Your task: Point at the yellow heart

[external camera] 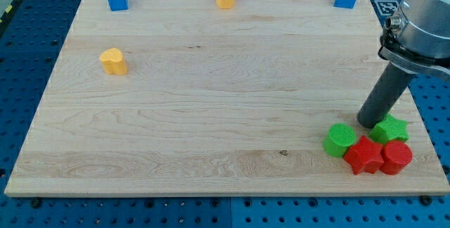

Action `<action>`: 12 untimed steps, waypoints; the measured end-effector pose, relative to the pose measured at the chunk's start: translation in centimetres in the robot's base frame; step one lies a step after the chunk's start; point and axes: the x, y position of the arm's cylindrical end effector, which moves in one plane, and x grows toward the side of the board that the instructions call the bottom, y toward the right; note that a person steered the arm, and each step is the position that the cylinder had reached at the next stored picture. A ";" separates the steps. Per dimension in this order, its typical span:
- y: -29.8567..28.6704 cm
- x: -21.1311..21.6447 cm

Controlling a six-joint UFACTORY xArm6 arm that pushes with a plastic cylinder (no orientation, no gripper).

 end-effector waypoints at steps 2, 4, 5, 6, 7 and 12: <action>-4.4 -8.3; -16.1 -14.9; -22.2 -16.7; -27.6 -17.7; -32.8 -18.3; -48.3 -14.9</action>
